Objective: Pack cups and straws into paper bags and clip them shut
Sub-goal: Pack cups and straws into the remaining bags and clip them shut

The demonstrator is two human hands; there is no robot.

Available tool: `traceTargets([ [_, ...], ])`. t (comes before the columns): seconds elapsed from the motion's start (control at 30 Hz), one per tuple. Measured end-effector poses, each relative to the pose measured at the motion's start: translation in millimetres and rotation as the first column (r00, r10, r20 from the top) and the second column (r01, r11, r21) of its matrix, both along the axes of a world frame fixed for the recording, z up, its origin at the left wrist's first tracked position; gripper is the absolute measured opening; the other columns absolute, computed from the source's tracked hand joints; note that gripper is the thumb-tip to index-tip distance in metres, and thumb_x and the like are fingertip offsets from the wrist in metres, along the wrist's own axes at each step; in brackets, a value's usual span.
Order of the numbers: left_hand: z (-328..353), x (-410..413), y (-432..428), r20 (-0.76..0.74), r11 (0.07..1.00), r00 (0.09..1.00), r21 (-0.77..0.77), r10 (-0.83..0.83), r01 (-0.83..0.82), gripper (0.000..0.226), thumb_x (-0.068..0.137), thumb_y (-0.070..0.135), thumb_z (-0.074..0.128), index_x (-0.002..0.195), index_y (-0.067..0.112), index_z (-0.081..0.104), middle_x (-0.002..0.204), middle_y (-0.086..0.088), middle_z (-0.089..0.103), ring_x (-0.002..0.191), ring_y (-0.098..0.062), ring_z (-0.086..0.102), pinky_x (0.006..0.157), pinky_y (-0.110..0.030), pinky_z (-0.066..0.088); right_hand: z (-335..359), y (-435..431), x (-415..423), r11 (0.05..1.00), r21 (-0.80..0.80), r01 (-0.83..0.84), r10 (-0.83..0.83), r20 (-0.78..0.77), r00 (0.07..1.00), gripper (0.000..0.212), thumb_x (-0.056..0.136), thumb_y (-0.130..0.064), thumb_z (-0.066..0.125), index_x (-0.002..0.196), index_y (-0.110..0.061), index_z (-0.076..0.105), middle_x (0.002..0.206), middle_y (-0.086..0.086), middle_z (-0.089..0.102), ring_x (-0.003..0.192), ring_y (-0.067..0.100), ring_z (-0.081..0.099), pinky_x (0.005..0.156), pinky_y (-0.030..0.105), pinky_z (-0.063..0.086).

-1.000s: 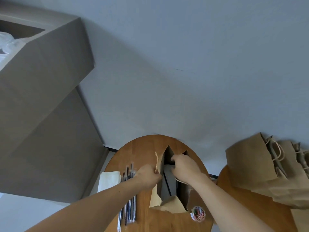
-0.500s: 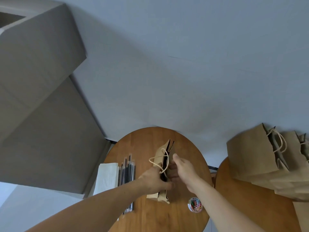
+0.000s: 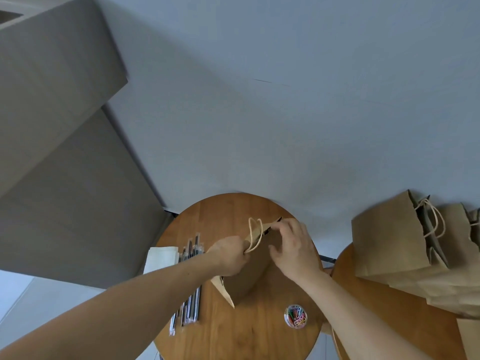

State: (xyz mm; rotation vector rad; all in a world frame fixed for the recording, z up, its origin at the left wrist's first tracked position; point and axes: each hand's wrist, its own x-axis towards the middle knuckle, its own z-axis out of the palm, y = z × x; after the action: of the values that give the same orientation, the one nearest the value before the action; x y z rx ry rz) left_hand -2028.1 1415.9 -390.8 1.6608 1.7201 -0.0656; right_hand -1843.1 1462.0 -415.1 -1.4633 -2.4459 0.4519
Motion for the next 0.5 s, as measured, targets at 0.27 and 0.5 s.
traceTargets([
  [0.27, 7, -14, 39, -0.06, 0.958, 0.967, 0.135, -0.247, 0.253, 0.028, 0.095, 0.021, 0.052, 0.067, 0.024, 0.048, 0.077, 0.005, 0.048, 0.07, -0.015, 0.047, 0.059, -0.029, 0.034, -3, 32, 28, 0.988, 0.018, -0.156, 0.15, 0.179, 0.972, 0.018, 0.09, -0.043, 0.064, 0.091, -0.026, 0.069, 0.086, -0.01, 0.067, 0.082, 0.014, 0.062, 0.093, 0.035, 0.043],
  [0.5, -19, 3, 25, -0.011, 0.976, 0.997, 0.204, 0.079, -0.076, 0.01, 0.087, 0.03, 0.058, 0.081, 0.037, 0.053, 0.075, 0.012, 0.062, 0.075, -0.013, 0.06, 0.059, -0.027, 0.042, -23, 28, 34, 0.997, -0.066, -0.04, 0.04, 0.003, 0.999, 0.014, 0.09, -0.039, 0.067, 0.091, -0.025, 0.069, 0.084, -0.011, 0.065, 0.077, 0.011, 0.06, 0.068, 0.03, 0.052],
])
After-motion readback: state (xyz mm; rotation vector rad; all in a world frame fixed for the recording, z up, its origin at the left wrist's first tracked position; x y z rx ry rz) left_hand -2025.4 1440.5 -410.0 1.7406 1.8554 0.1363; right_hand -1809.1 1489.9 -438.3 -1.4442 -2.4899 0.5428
